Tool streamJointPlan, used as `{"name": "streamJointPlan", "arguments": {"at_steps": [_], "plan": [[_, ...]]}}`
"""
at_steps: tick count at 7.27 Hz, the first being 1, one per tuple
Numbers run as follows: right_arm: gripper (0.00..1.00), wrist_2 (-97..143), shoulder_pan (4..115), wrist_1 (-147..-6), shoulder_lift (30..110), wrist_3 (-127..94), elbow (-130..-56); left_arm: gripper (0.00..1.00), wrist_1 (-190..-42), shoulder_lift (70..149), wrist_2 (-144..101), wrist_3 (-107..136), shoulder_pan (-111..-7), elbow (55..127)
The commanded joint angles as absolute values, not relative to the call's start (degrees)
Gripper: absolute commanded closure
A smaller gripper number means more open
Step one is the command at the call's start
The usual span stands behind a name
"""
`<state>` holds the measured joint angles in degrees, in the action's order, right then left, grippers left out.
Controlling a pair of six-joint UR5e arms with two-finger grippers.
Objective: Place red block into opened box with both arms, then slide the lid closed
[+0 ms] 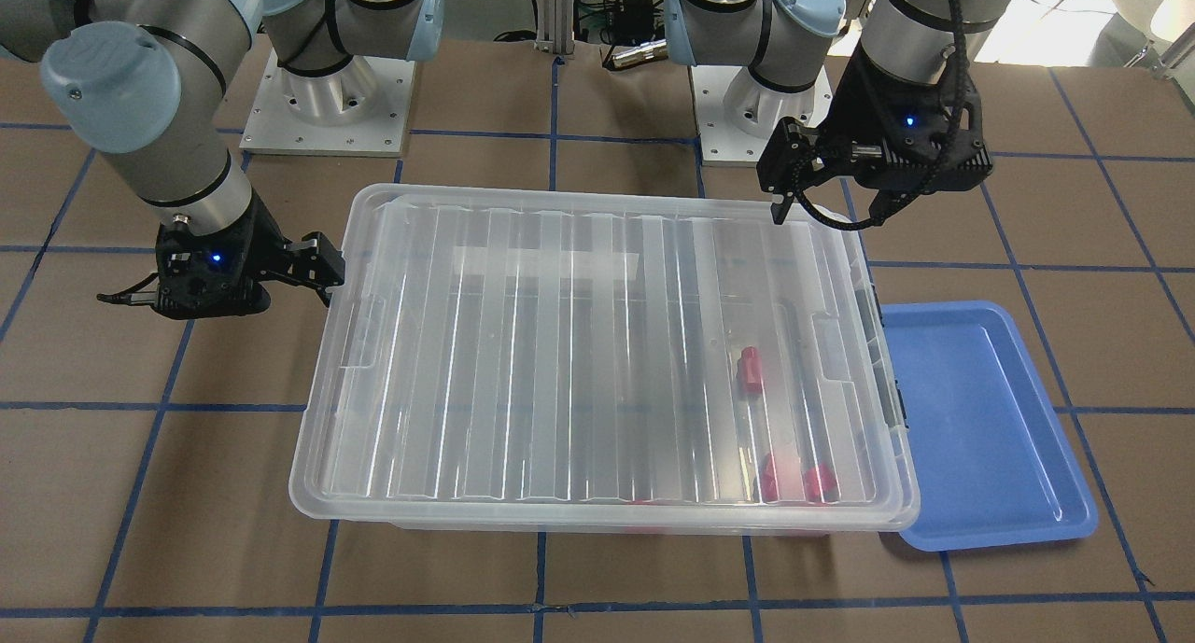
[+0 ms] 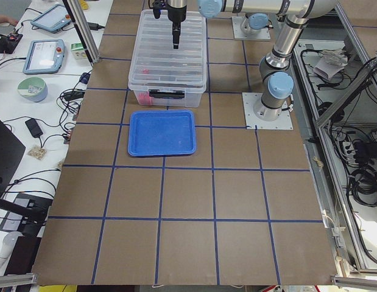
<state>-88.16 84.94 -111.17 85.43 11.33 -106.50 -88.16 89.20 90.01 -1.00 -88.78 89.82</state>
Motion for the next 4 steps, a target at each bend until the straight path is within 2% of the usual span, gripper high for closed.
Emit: {"name": "streamJointPlan", "arguments": {"at_steps": [1, 3, 4], "plan": [[0.0, -88.94, 85.08, -110.4, 85.43, 11.08, -102.34, 0.0, -88.15, 89.21, 89.82, -0.97, -88.86, 89.82], [0.0, -88.42, 87.69, -98.94, 86.57, 5.93, -90.42, 0.0, -88.15, 89.03, 90.26, -0.97, -88.86, 89.82], [0.0, -89.11, 93.11, -94.7, 86.57, -1.07, -85.13, 0.0, -88.15, 88.77, 90.44, -0.97, -88.86, 89.74]]}}
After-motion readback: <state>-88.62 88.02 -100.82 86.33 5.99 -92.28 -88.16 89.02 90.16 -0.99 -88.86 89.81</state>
